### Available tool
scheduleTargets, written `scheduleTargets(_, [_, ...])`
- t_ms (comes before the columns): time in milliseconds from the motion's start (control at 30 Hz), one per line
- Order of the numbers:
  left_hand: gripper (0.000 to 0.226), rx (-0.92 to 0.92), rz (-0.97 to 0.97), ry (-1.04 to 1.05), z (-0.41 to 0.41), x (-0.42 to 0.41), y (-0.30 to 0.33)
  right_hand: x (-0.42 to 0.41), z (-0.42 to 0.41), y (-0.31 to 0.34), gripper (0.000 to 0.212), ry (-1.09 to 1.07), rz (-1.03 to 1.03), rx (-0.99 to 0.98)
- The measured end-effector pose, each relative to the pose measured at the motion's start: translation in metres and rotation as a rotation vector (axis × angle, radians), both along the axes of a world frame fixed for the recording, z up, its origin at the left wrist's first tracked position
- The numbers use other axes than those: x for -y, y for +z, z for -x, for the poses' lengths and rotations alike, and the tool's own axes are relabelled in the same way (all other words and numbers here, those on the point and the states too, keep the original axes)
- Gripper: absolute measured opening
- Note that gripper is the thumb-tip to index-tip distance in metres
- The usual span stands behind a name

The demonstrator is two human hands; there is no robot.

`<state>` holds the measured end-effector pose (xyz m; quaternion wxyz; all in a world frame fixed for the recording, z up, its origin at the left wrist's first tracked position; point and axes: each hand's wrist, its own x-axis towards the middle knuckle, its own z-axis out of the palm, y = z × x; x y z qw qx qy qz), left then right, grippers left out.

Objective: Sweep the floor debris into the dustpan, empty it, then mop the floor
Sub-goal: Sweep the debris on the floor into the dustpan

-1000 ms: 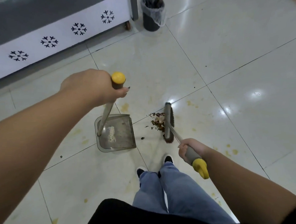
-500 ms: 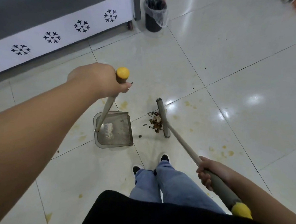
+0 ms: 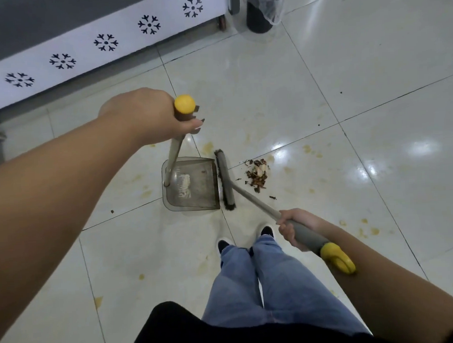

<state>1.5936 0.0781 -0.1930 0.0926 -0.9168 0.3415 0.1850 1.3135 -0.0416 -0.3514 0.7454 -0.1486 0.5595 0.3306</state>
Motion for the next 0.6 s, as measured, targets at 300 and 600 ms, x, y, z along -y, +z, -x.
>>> scheduleTargets(300, [0.064,0.003,-0.002,0.010,-0.005,-0.009,0.002,0.028,0.010,0.024,0.061,0.266,0.255,0.111])
scheduleTargets(600, [0.057,-0.084,0.004,0.053,0.020,-0.006,0.001,0.021,0.063,0.068,0.067,0.154,0.411,0.099])
